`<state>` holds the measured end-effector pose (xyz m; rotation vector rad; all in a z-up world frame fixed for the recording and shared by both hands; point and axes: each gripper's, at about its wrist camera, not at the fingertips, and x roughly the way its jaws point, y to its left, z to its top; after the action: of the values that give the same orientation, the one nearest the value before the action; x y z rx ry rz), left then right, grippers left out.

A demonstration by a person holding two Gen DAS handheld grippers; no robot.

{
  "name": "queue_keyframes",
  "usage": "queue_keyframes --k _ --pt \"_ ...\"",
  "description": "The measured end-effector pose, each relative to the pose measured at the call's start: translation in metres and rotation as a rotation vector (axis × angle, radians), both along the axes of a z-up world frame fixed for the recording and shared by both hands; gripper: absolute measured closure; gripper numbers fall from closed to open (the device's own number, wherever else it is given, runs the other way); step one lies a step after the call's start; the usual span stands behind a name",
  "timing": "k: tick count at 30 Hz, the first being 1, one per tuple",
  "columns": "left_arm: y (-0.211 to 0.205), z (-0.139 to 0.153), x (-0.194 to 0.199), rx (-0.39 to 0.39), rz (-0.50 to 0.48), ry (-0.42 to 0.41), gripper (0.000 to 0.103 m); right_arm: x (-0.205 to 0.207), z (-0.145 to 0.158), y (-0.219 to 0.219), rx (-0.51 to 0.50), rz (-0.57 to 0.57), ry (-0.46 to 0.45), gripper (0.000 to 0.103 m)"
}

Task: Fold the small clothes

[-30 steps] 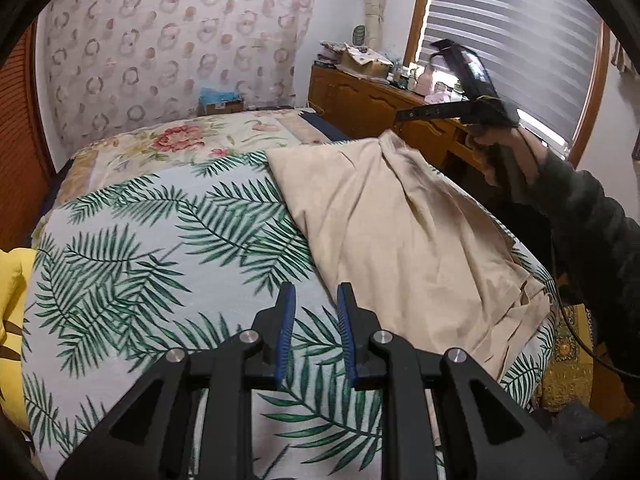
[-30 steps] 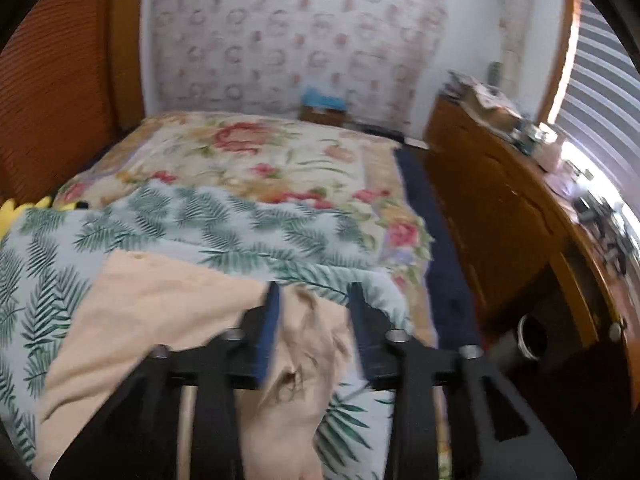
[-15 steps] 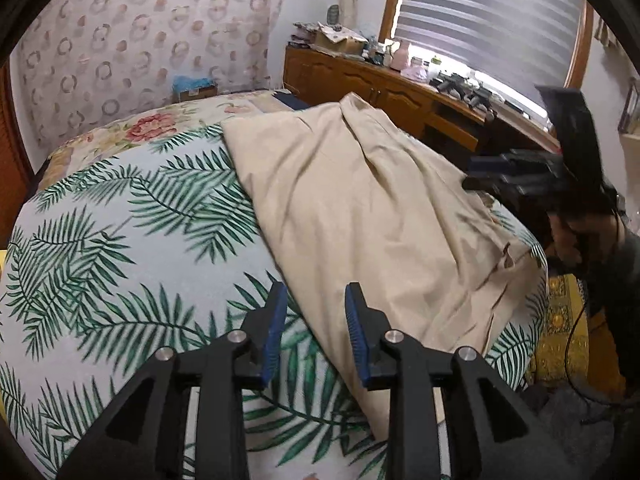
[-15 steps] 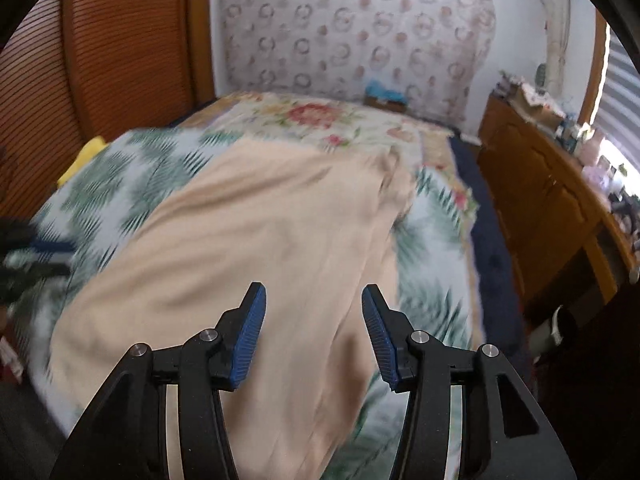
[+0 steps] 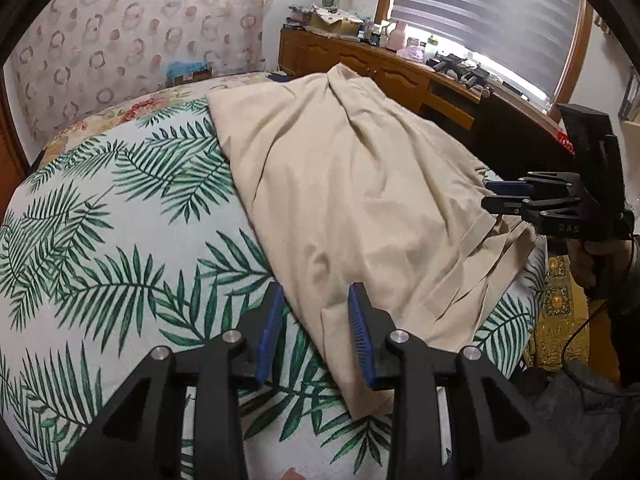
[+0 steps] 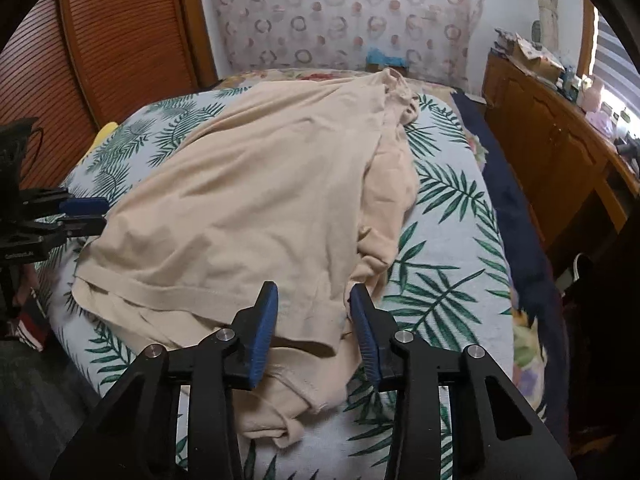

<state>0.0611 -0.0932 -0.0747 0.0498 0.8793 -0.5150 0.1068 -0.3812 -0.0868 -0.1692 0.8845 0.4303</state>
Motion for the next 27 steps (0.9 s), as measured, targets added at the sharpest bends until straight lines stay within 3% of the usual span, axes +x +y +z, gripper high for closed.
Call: queue_keyframes --k 4,8,14,20,27 --pt "-0.001 -0.008 0.004 0.034 0.024 0.017 0.071 0.000 -0.005 0.002 -0.002 0.003 0.007 0.069" --pt "-0.002 -0.011 0.004 0.038 0.026 0.014 0.071 -0.002 -0.004 0.003 -0.002 0.013 0.002 0.088" --pt "0.000 -0.010 0.002 0.022 0.014 0.029 0.071 -0.014 0.002 0.002 -0.001 0.042 -0.022 0.101" --pt "0.004 -0.009 -0.005 0.002 0.005 0.056 0.071 -0.038 0.020 -0.006 0.021 0.066 -0.041 0.103" --pt "0.007 -0.011 -0.010 -0.025 0.002 0.063 0.071 -0.046 0.012 -0.014 -0.022 0.042 -0.010 0.103"
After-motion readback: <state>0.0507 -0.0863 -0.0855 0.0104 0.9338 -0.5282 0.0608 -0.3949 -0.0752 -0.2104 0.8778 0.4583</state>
